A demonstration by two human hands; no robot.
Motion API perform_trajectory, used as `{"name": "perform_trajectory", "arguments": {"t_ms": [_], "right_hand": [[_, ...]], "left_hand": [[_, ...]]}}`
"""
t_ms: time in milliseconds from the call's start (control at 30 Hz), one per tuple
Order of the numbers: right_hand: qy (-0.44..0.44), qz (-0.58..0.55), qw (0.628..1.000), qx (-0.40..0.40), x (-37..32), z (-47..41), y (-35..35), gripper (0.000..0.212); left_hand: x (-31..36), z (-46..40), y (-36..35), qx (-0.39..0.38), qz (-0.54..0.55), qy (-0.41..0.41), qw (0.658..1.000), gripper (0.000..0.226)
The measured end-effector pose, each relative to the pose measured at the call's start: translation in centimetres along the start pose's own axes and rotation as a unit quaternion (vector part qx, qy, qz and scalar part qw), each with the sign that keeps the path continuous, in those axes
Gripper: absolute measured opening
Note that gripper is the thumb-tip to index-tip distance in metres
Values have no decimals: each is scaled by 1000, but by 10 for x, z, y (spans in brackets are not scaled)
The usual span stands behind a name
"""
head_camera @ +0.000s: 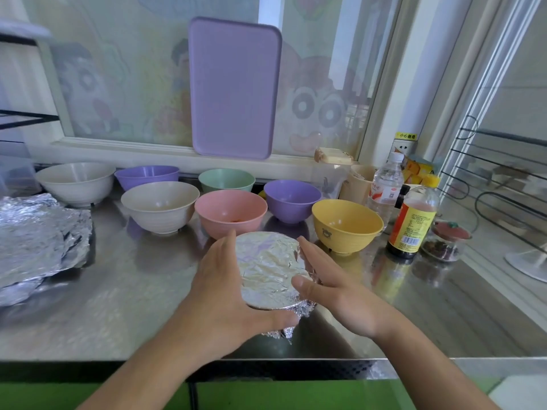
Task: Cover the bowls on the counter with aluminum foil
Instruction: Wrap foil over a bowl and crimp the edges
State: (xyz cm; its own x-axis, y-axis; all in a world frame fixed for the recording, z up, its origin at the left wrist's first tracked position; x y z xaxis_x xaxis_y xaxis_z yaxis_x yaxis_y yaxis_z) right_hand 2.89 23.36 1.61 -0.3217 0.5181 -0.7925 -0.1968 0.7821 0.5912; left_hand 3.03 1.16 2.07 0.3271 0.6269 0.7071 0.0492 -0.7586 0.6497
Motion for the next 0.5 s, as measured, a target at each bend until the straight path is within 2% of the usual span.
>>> {"name": "perform_trajectory", "arguments": {"t_ms": [67, 133, 167, 233, 300, 400, 500], "right_hand": [[-1, 17, 1000, -1, 1, 2, 0, 84], [3, 39, 999, -8, -1, 7, 1, 77], [2, 59, 998, -11, -4, 10, 2, 75], [8, 115, 993, 1, -6, 16, 5, 85], [26, 168, 984, 51, -9, 17, 12, 90], [34, 165, 982, 81, -17, 7, 20, 79], [18, 119, 992, 35, -20, -11, 14, 73]], "left_hand": [[0, 3, -6, 29, 6, -1, 1000, 146], [-3, 0, -6, 24, 17, 8, 1000, 152], [-6, -4, -5, 7, 26, 12, 1000, 149], [-14, -12, 0, -42, 42, 16, 998, 143], [-21, -17, 8, -85, 47, 17, 995, 143], [-23, -17, 19, -130, 40, 11, 991, 132], [-20, -13, 23, -129, 13, 3, 992, 128]]}}
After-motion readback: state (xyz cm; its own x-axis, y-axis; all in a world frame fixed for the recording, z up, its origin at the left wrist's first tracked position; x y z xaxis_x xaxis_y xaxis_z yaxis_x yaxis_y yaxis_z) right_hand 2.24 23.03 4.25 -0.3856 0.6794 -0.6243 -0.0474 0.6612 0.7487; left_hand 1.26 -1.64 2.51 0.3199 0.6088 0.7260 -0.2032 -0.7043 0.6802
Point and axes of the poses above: each hand's wrist, its own z-axis away from the middle knuckle, its own y-axis out of the back of the hand, x = y × z, the point moved 3 cm from there along -z, towards the middle knuckle, and after that the axes turned 8 degrees about y, right-handed, at the moved point
